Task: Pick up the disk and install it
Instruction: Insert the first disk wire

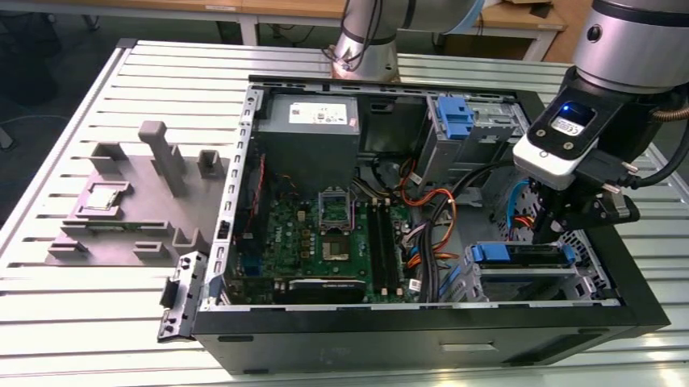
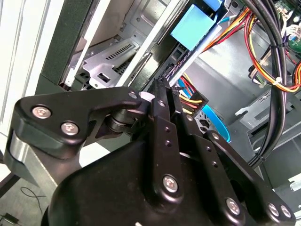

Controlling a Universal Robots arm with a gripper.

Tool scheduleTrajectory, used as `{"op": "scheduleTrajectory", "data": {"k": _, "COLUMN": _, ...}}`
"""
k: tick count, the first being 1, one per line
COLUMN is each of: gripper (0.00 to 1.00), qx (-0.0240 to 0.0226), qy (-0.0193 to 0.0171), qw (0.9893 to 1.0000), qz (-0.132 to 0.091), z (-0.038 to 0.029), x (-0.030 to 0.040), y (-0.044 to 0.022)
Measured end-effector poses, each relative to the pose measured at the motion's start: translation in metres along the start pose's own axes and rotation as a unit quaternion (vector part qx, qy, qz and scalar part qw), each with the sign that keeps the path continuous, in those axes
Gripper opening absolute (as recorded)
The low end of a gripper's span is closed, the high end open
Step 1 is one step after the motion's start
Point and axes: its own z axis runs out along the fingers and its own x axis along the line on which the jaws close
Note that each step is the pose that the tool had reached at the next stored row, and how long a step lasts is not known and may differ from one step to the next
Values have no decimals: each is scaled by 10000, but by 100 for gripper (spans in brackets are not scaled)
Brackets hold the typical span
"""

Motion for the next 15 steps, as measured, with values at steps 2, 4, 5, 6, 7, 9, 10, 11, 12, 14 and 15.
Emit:
{"op": "scheduleTrajectory", "data": {"k": 2, "gripper": 17, "qx": 0, "qy": 0, "qw": 10000, "qz": 1, "z": 0, "x": 0, "y": 0}}
{"op": "scheduleTrajectory", "data": {"k": 4, "gripper": 17, "qx": 0, "qy": 0, "qw": 10000, "qz": 1, "z": 0, "x": 0, "y": 0}}
{"op": "scheduleTrajectory", "data": {"k": 5, "gripper": 17, "qx": 0, "qy": 0, "qw": 10000, "qz": 1, "z": 0, "x": 0, "y": 1}}
{"op": "scheduleTrajectory", "data": {"k": 6, "gripper": 17, "qx": 0, "qy": 0, "qw": 10000, "qz": 2, "z": 1, "x": 0, "y": 6}}
{"op": "scheduleTrajectory", "data": {"k": 7, "gripper": 17, "qx": 2, "qy": 0, "qw": 10000, "qz": 10, "z": 3, "x": 0, "y": 15}}
{"op": "scheduleTrajectory", "data": {"k": 9, "gripper": 17, "qx": 11, "qy": -4, "qw": 10000, "qz": 49, "z": 8, "x": -1, "y": 38}}
{"op": "scheduleTrajectory", "data": {"k": 10, "gripper": 17, "qx": 15, "qy": -7, "qw": 10000, "qz": 69, "z": 10, "x": -1, "y": 47}}
{"op": "scheduleTrajectory", "data": {"k": 11, "gripper": 17, "qx": 19, "qy": -6, "qw": 10000, "qz": 91, "z": 12, "x": -1, "y": 53}}
{"op": "scheduleTrajectory", "data": {"k": 12, "gripper": 17, "qx": 23, "qy": -4, "qw": 9999, "qz": 108, "z": 13, "x": -1, "y": 56}}
{"op": "scheduleTrajectory", "data": {"k": 14, "gripper": 17, "qx": 24, "qy": 51, "qw": 9999, "qz": 130, "z": 17, "x": -3, "y": 55}}
{"op": "scheduleTrajectory", "data": {"k": 15, "gripper": 17, "qx": 23, "qy": 114, "qw": 9998, "qz": 142, "z": 18, "x": -5, "y": 56}}
